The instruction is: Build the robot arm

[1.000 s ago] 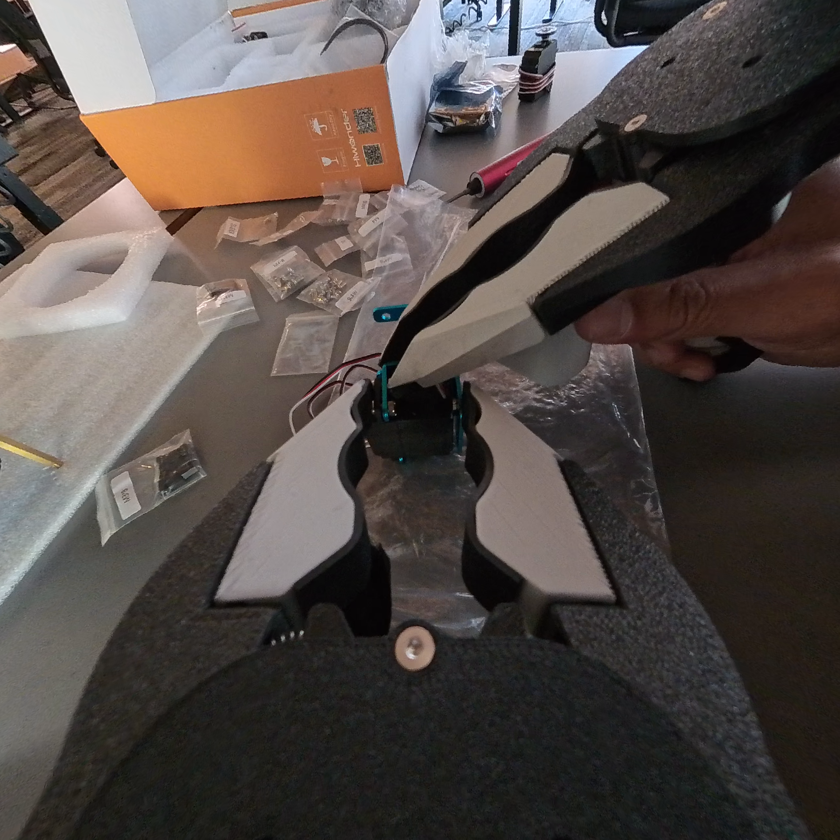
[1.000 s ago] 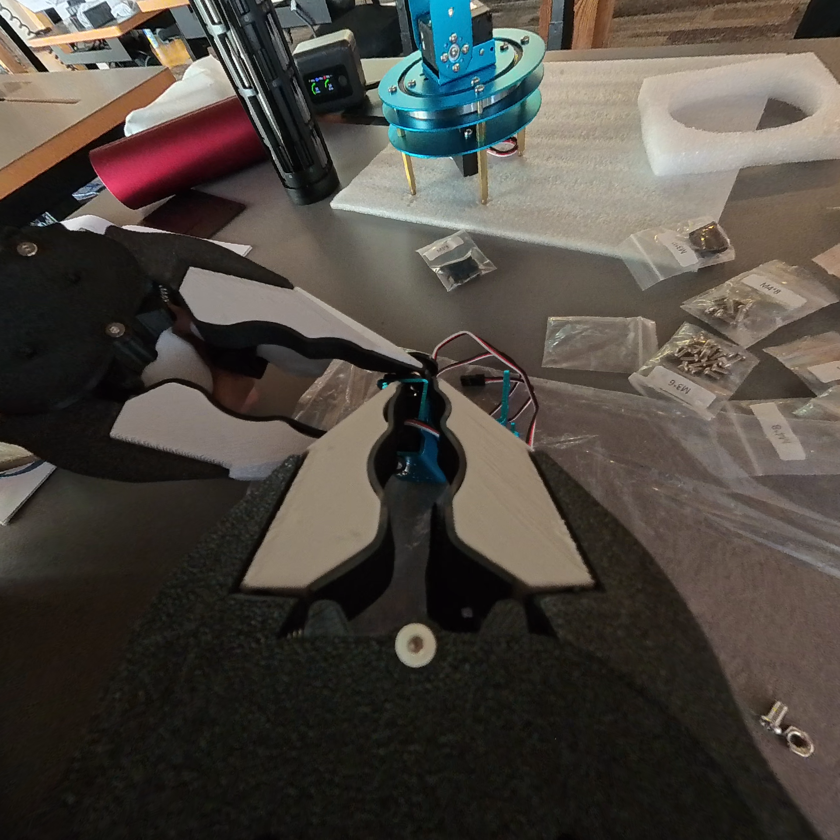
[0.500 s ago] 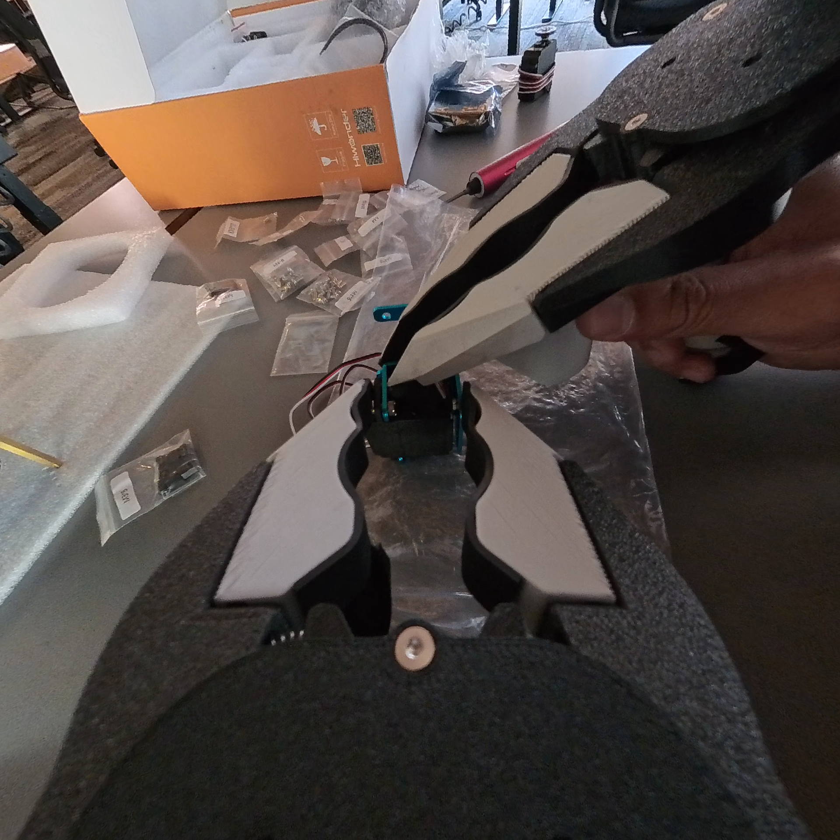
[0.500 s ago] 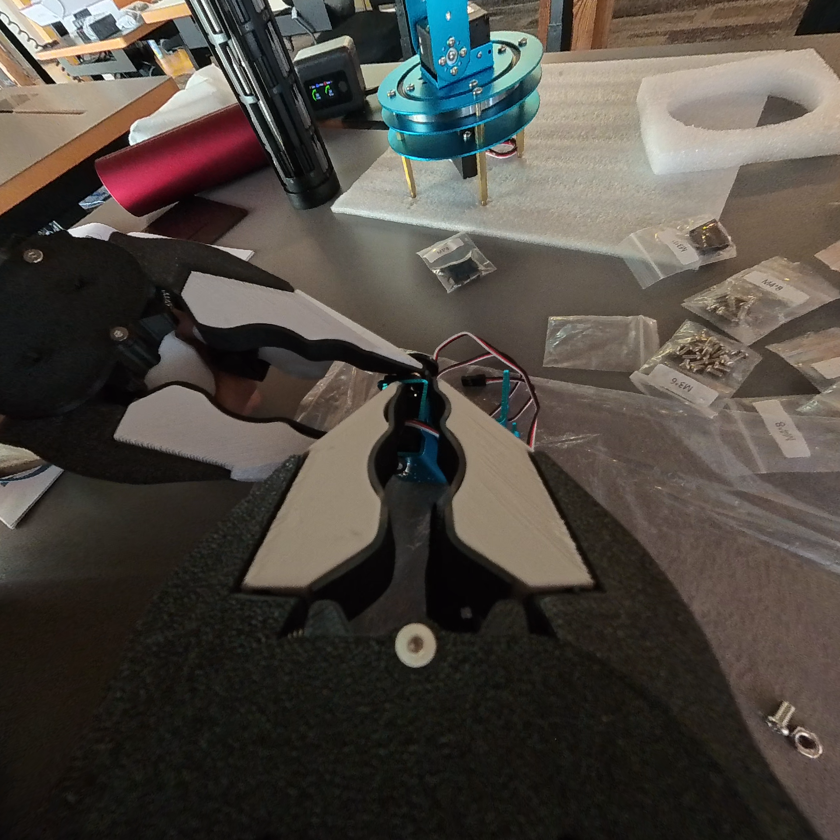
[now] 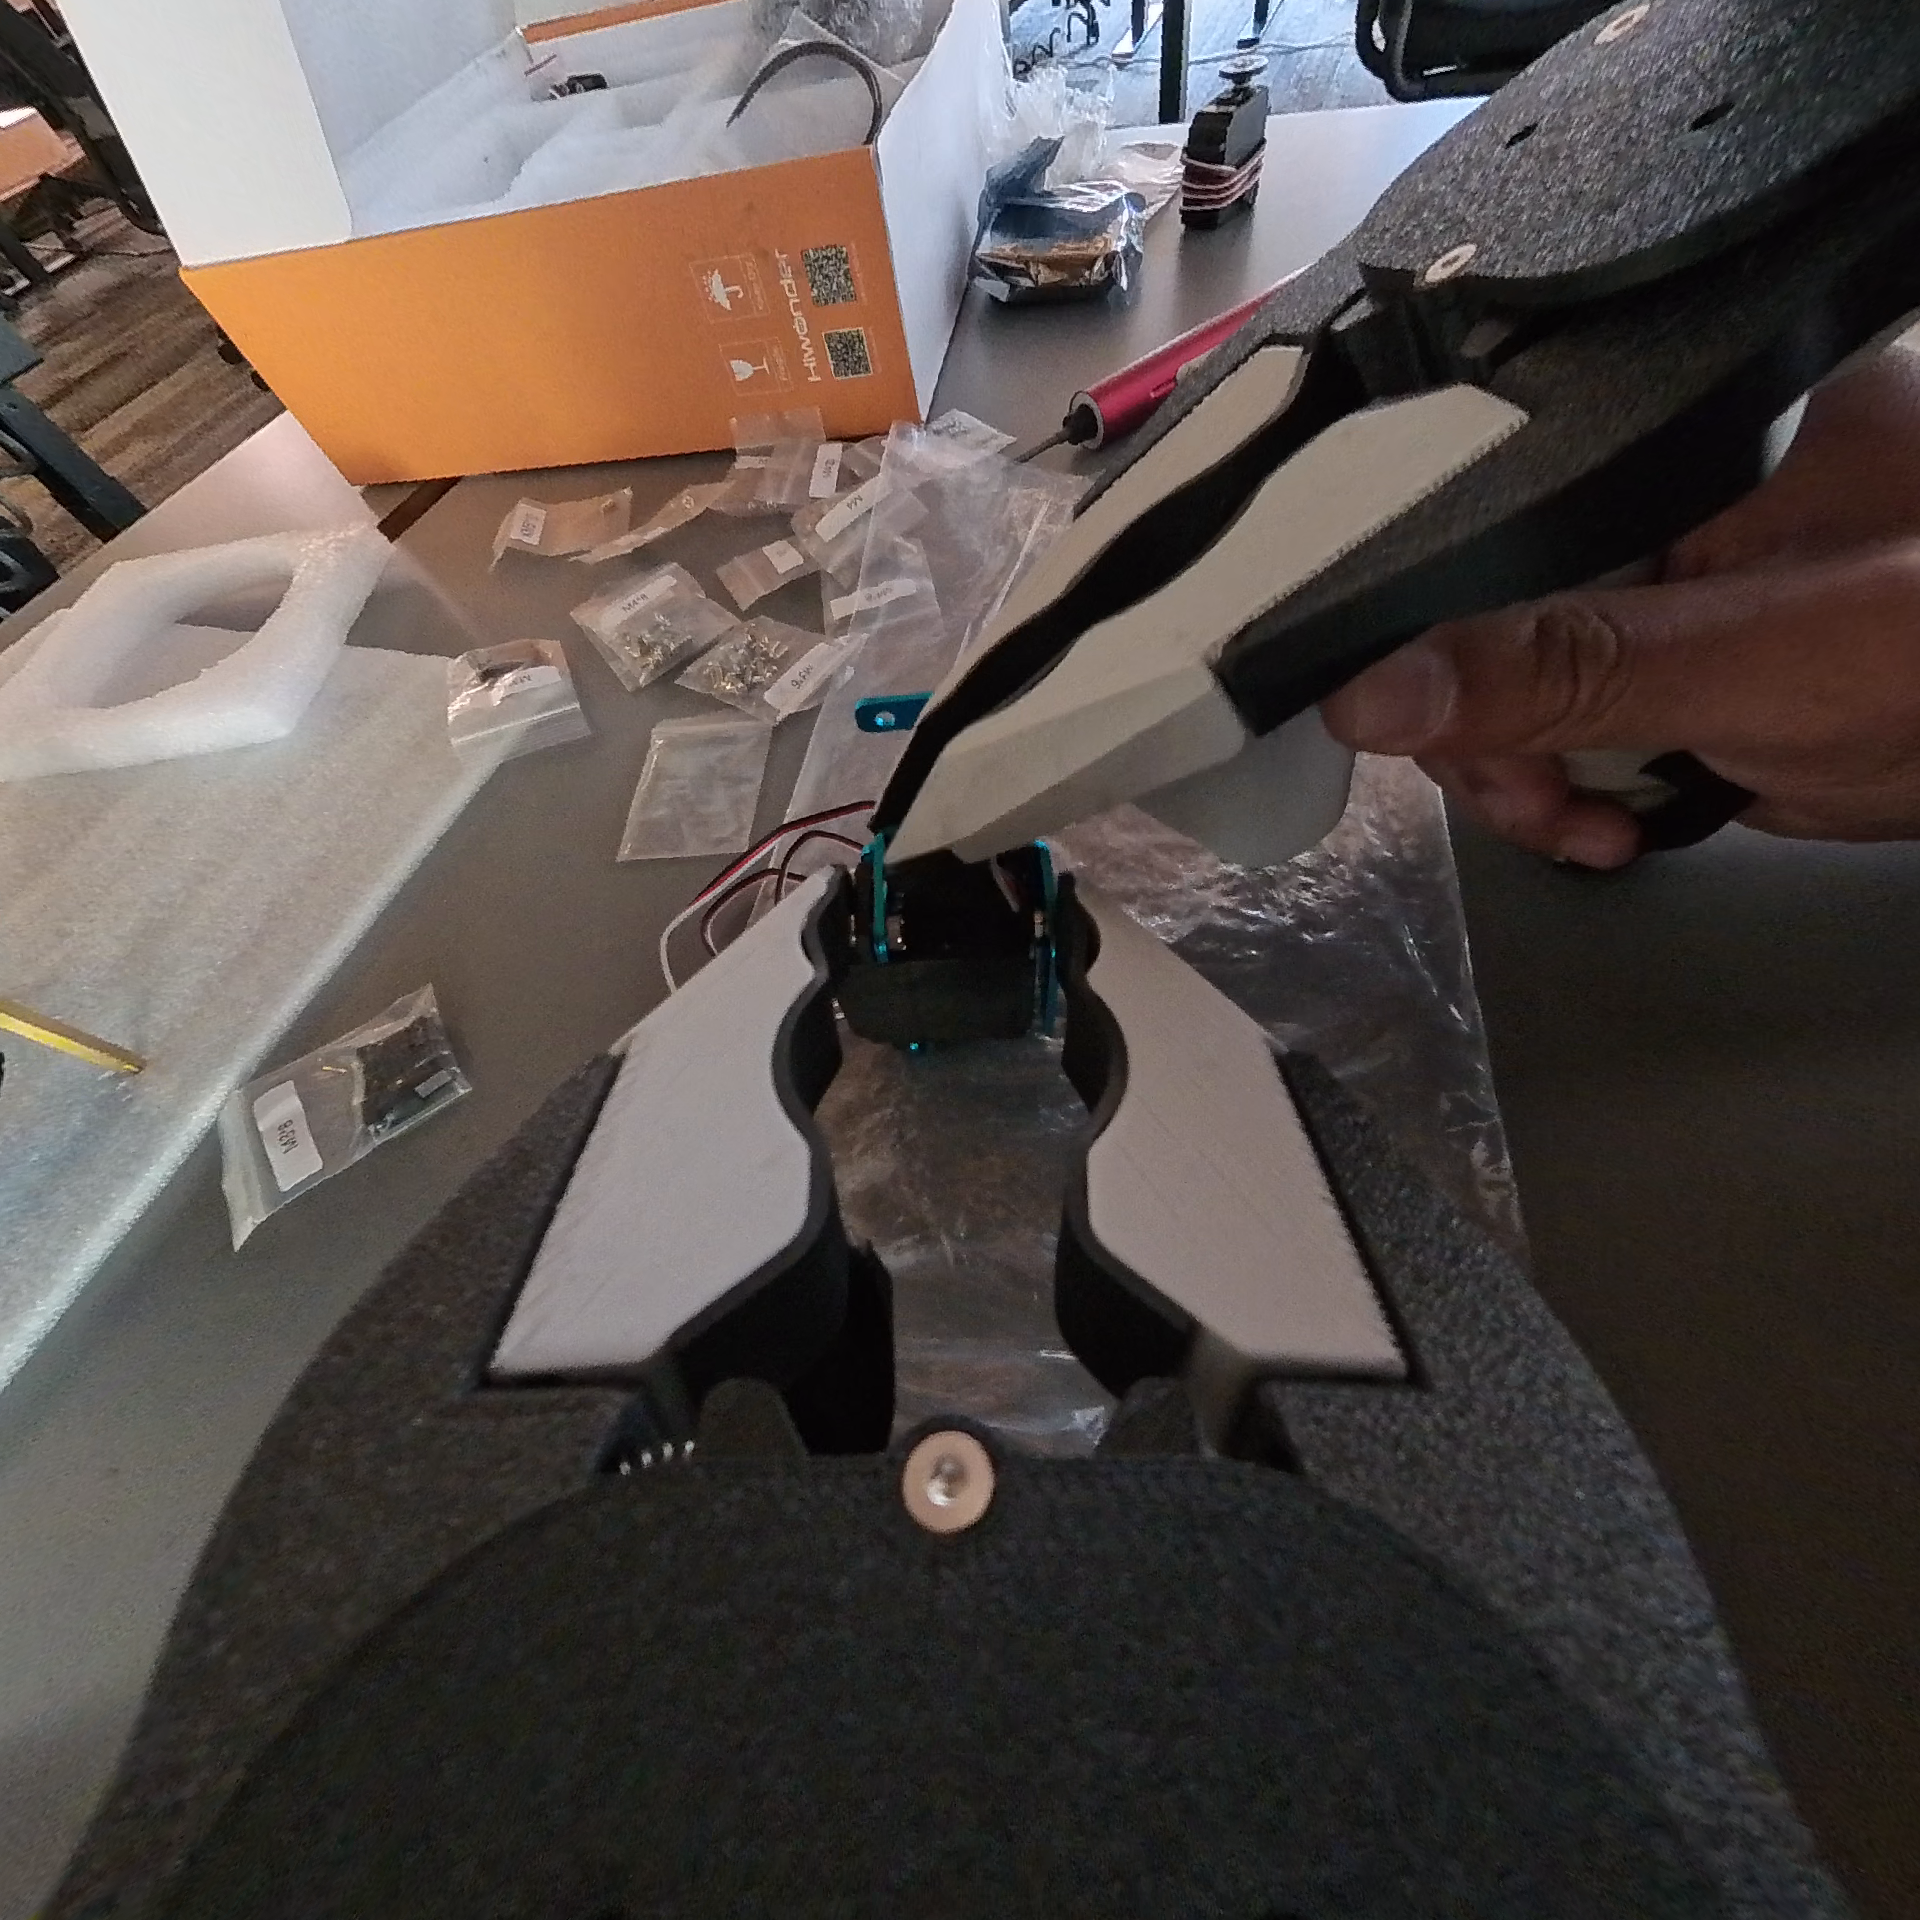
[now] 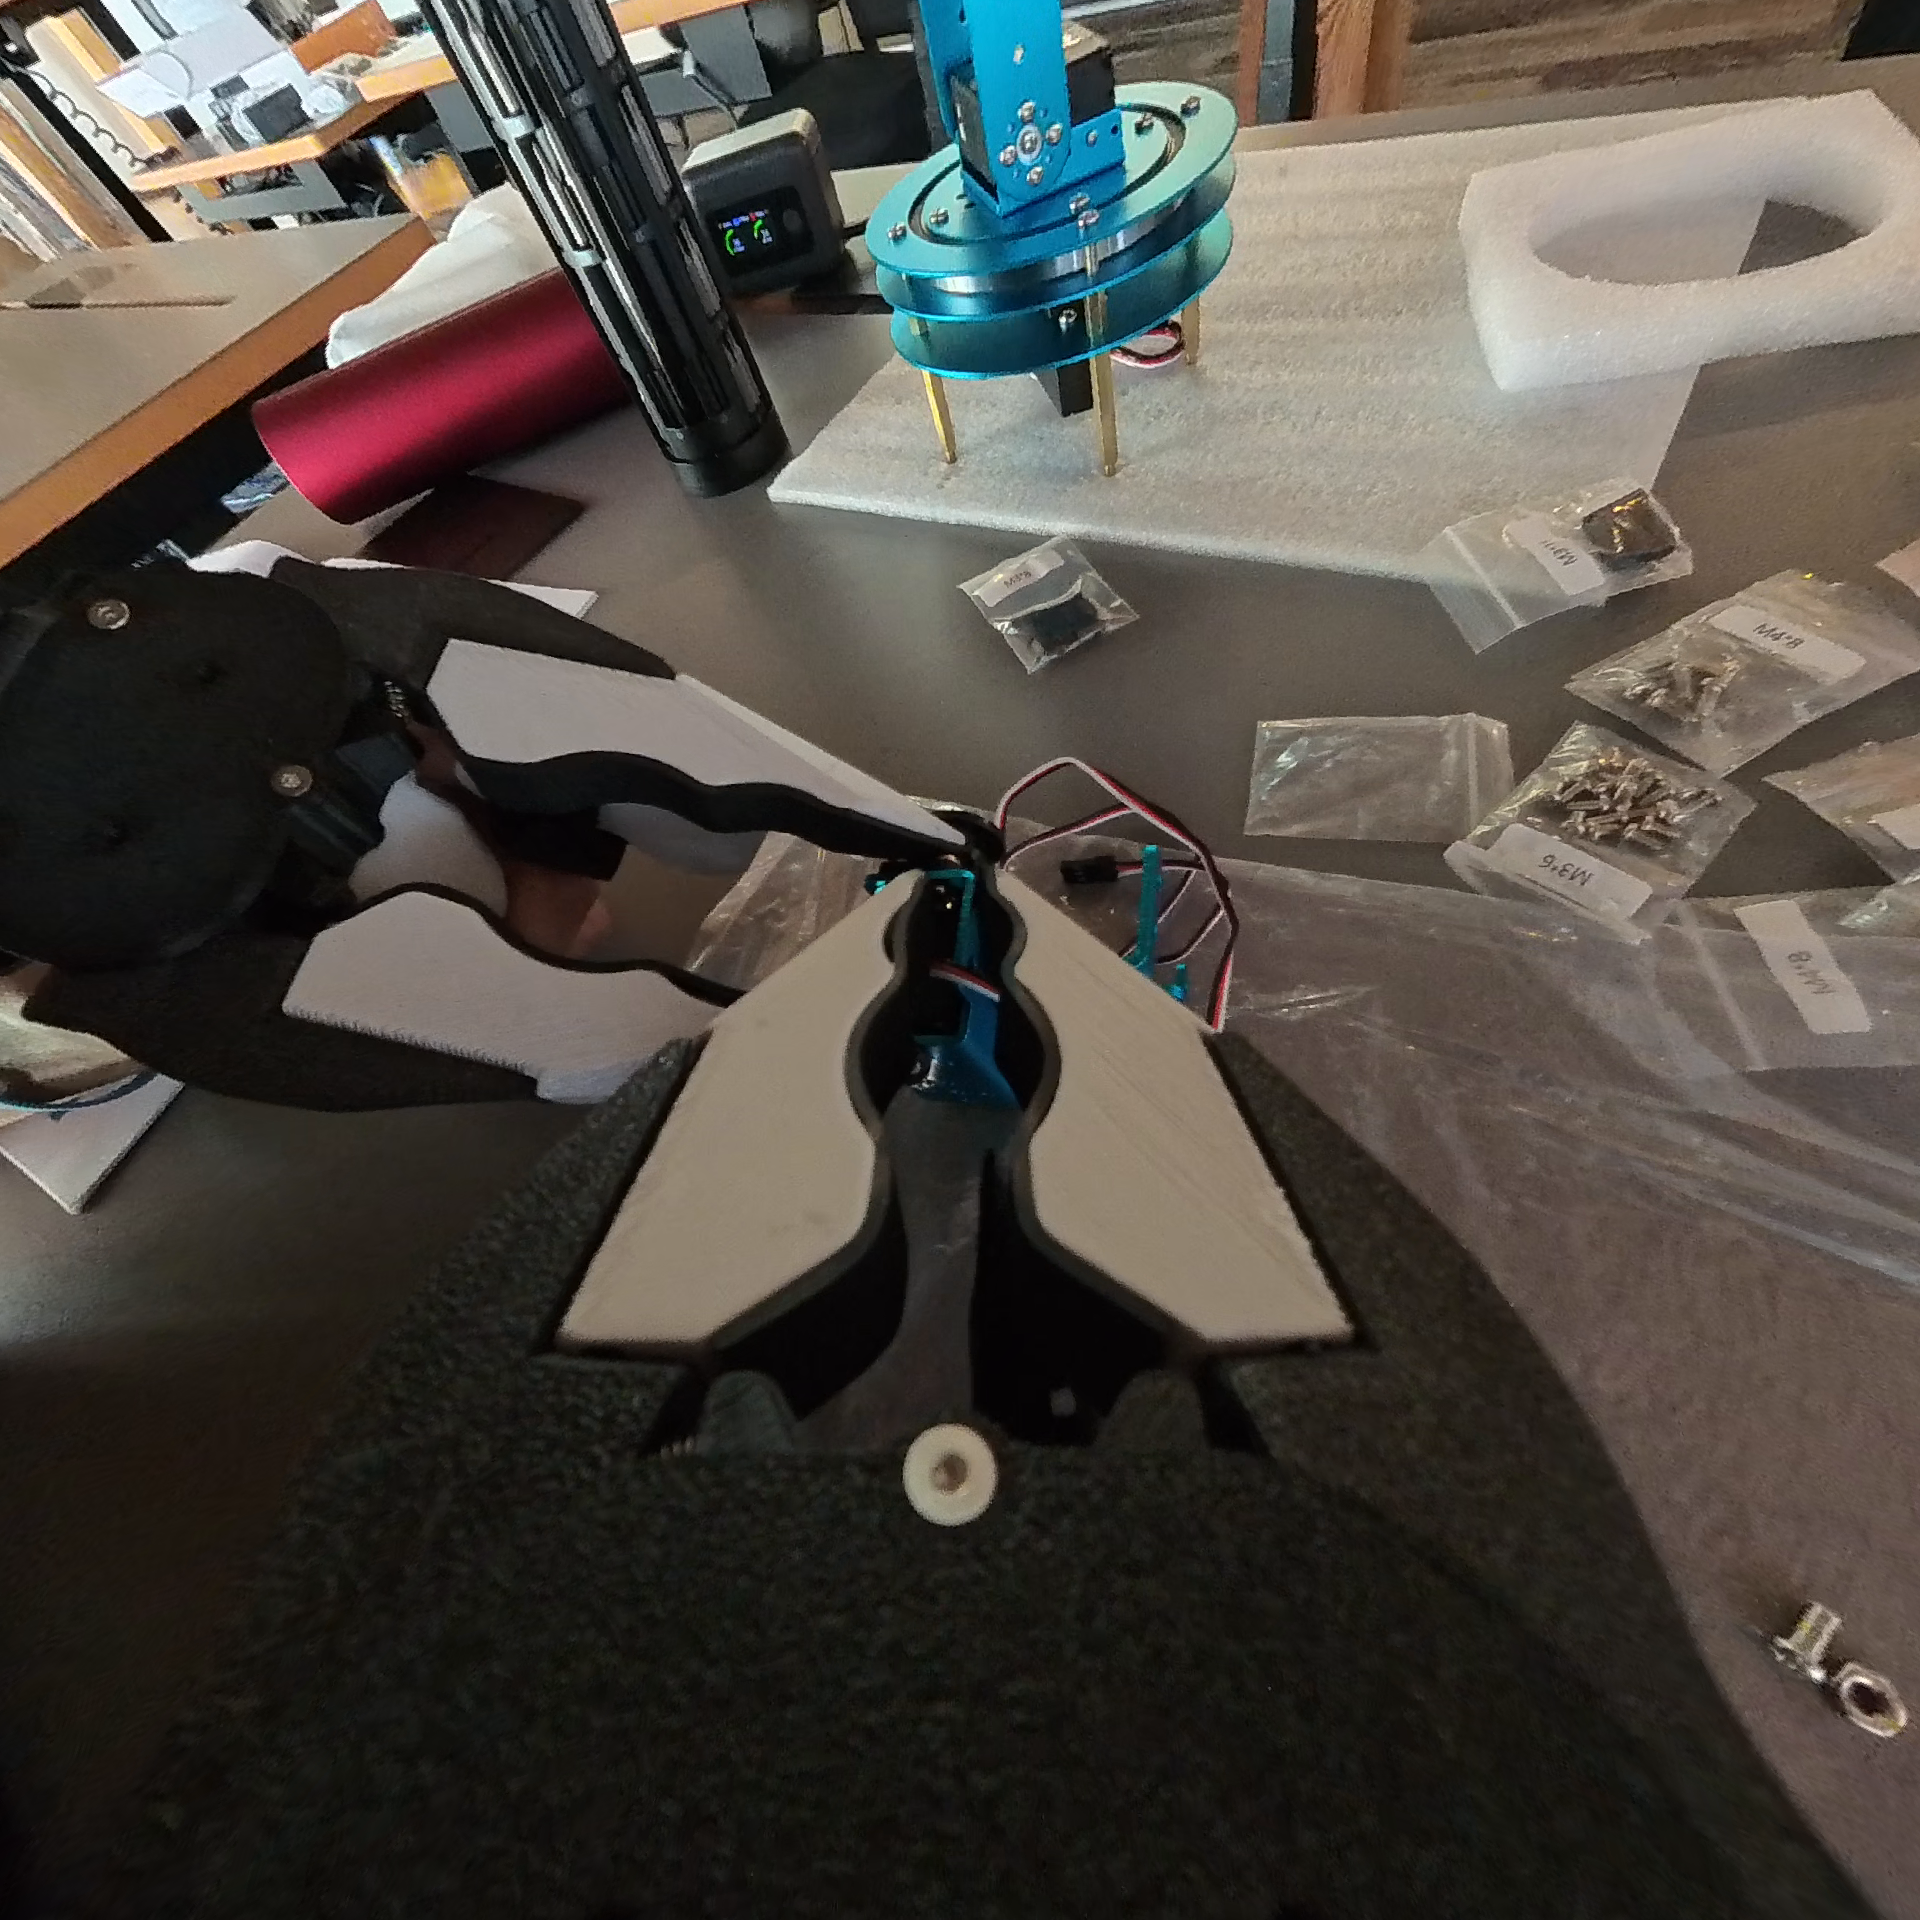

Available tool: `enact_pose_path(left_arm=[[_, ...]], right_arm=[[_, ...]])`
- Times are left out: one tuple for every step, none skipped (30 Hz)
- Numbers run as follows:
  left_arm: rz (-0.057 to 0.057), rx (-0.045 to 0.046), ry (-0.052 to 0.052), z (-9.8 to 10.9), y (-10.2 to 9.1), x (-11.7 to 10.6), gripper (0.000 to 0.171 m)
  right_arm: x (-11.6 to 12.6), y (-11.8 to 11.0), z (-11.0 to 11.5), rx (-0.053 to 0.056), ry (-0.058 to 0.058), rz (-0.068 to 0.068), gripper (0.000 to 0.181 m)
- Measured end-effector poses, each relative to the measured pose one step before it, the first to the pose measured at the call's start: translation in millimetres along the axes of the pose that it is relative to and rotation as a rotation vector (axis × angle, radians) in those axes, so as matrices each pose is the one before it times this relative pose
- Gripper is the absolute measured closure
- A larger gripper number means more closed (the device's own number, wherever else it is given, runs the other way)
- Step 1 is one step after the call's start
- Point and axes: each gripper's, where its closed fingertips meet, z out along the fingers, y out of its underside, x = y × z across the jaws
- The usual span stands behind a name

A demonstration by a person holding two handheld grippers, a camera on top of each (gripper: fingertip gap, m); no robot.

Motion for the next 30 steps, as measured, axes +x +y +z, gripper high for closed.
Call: enact_pose_path(left_arm=[[0.0008, -0.00006, -0.0009, -0.01, -0.01, -0.05, 0.132], [0.0017, -0.00005, -0.0004, -0.02, -0.03, 0.11, 0.132], [0.0012, -0.00018, -0.0005, -0.09, 0.03, 0.05, 0.133], [-0.0010, -0.00029, 0.0014, -0.06, 0.12, -0.09, 0.133], [-0.0010, -0.00038, 0.0043, -0.27, 0.03, 0.15, 0.132], [0.0004, -0.00104, 0.0045, -0.20, 0.04, 0.21, 0.132], [0.0006, -0.00256, 0.0024, -0.18, 0.20, -0.09, 0.132], [0.0011, -0.00496, 0.0014, -0.56, 0.43, -0.42, 0.132], [0.0016, -0.00815, 0.0030, -1.27, 0.71, -0.51, 0.132], [0.0024, -0.01199, 0.0023, -1.92, 1.15, -0.98, 0.132], [0.0064, -0.01273, -0.0004, -2.57, 1.48, -1.15, 0.132], [0.0111, -0.00968, -0.0021, -2.97, 1.86, -0.99, 0.132], [0.0127, -0.00703, -0.0043, -2.92, 1.81, -0.80, 0.132], [0.0129, -0.00508, -0.0046, -2.63, 1.80, -0.22, 0.132], [0.0144, -0.00350, -0.0025, -2.30, 1.63, 0.71, 0.132], [0.0157, -0.00256, -0.0039, -2.22, 1.32, 1.06, 0.132], [0.0133, -0.00284, -0.0080, -1.60, 0.87, 0.98, 0.133], [0.0106, -0.00385, -0.0099, -0.79, 0.57, 0.89, 0.133], [0.0127, -0.00358, -0.0101, -0.43, 0.16, 0.74, 0.133], [0.0144, -0.00273, -0.0109, 0.06, 0.09, 0.51, 0.132], [0.0157, -0.00390, -0.0137, -0.25, 0.60, -0.12, 0.132], [0.0186, -0.00366, -0.0113, -0.52, 0.76, 0.41, 0.132], [0.0186, -0.00230, -0.0075, -0.84, 0.41, 1.16, 0.132], [0.0128, -0.00288, -0.0085, -0.98, 0.19, 1.25, 0.132], [0.0034, -0.00287, -0.0069, -0.91, -0.20, 1.12, 0.132], [-0.0067, -0.00065, -0.0032, -0.96, -0.80, 1.29, 0.132], [-0.0184, 0.00315, 0.0044, -1.48, -1.78, 1.83, 0.132], [-0.0284, 0.00444, 0.0175, -2.22, -2.38, 3.16, 0.131], [-0.0333, 0.00078, 0.0182, -2.88, -1.87, 2.83, 0.128], [-0.0331, -0.00341, 0.0102, -3.11, -0.37, 1.34, 0.122]], right_arm=[[0.31, -0.24, -0.06, 0.0029, -0.0023, 0.0060, 0.176], [0.69, -0.53, -0.16, 0.0058, -0.0006, 0.0106, 0.178], [0.90, -0.53, -0.09, 0.0071, -0.0030, 0.0150, 0.179], [-0.02, -0.32, -0.05, 0.0047, -0.0116, 0.0194, 0.179], [-0.05, 0.08, -0.27, -0.0002, -0.0155, 0.0089, 0.179], [1.29, -0.06, -1.17, -0.0043, -0.0118, 0.0074, 0.179], [1.74, -1.85, -2.65, 0.0014, -0.0084, 0.0145, 0.174], [-3.74, -6.71, -6.09, 0.0293, -0.0439, 0.0112, 0.171], [-6.02, -9.94, -8.74, 0.0459, -0.0625, 0.0140, 0.170], [-0.59, -9.32, -8.68, 0.0323, -0.0355, 0.0163, 0.170], [7.14, -6.83, -7.11, 0.0088, -0.0003, 0.0204, 0.169], [9.95, -1.89, -4.43, -0.0267, 0.0067, 0.0224, 0.164], [6.96, 4.55, -1.52, -0.0674, -0.0149, 0.0269, 0.158], [3.10, 7.58, 0.94, -0.0807, -0.0289, 0.0331, 0.153], [-0.64, 6.28, 3.16, -0.0581, -0.0344, 0.0195, 0.150], [-1.95, 4.46, 5.62, -0.0364, -0.0294, 0.0004, 0.148], [0.39, 6.18, 7.81, -0.0437, -0.0122, 0.0030, 0.147], [-0.35, 8.82, 9.64, -0.0648, -0.0186, 0.0125, 0.144], [-3.21, 5.85, 9.45, -0.0544, -0.0403, 0.0087, 0.140], [-1.21, 3.26, 8.13, -0.0361, -0.0313, 0.0175, 0.141], [-1.77, 1.93, 5.92, -0.0255, -0.0378, 0.0258, 0.144], [-3.83, -3.20, 1.67, 0.0078, -0.0505, 0.0289, 0.149], [-4.72, -4.78, -0.85, 0.0276, -0.0487, 0.0188, 0.162], [-3.12, -2.88, -1.62, 0.0224, -0.0307, 0.0194, 0.173], [-1.31, 1.31, -0.09, -0.0047, -0.0149, 0.0104, 0.173], [-0.52, 1.23, -0.29, -0.0001, -0.0005, -0.0022, 0.173], [-0.04, 0.80, -0.82, 0.0021, 0.0132, -0.0213, 0.174], [-1.24, 1.51, -0.88, -0.0034, 0.0125, -0.0314, 0.174], [-1.66, 1.54, -1.01, -0.0054, 0.0129, -0.0400, 0.175], [-0.20, 0.70, -1.38, -0.0012, 0.0239, -0.0397, 0.175]])
